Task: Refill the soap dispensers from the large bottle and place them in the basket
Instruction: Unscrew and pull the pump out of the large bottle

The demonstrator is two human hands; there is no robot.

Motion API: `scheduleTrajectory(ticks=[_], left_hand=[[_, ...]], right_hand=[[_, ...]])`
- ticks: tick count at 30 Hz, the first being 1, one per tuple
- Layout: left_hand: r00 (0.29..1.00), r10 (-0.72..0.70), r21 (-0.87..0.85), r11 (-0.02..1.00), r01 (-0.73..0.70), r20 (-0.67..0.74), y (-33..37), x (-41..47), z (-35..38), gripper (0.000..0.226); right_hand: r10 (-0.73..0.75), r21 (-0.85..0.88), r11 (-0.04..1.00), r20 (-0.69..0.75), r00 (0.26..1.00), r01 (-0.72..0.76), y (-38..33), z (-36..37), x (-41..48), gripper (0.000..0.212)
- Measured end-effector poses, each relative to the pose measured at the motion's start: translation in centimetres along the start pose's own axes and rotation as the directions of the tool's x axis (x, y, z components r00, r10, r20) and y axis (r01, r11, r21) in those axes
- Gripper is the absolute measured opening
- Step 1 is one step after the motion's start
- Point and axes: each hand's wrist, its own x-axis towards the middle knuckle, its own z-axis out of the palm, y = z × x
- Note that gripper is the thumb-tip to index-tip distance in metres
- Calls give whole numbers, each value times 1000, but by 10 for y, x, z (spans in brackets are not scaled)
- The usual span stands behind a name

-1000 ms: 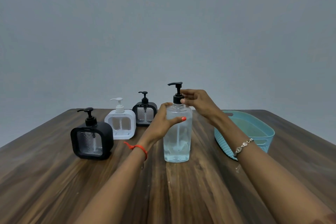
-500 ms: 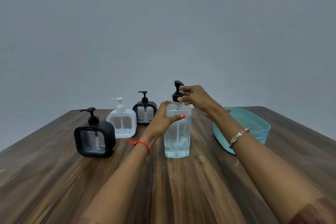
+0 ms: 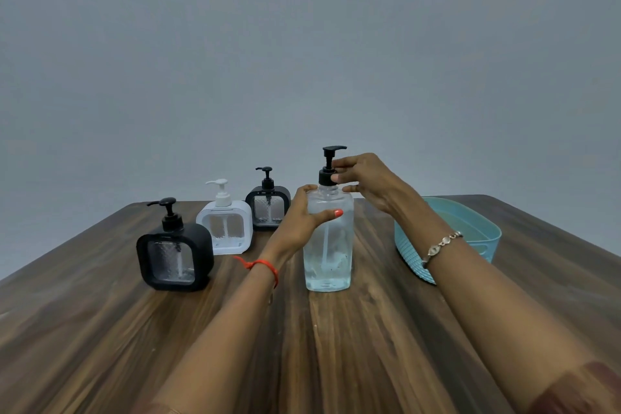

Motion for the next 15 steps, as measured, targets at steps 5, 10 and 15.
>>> scheduleTrajectory(ticks=[5, 10, 15], left_hand=[[1000, 3, -21, 1000, -3, 10, -1, 0, 0, 53], [1000, 2, -11, 1000, -2, 9, -3, 0, -1, 54], [1000, -5, 0, 1000, 5, 11, -3, 0, -1, 55]], right_hand=[[-87, -252, 964, -21, 996, 79, 0, 14, -4, 36], [-53, -221, 975, -133, 990, 22, -7, 20, -1, 20], [55, -7, 998, -52, 997, -55, -8, 7, 1, 37]])
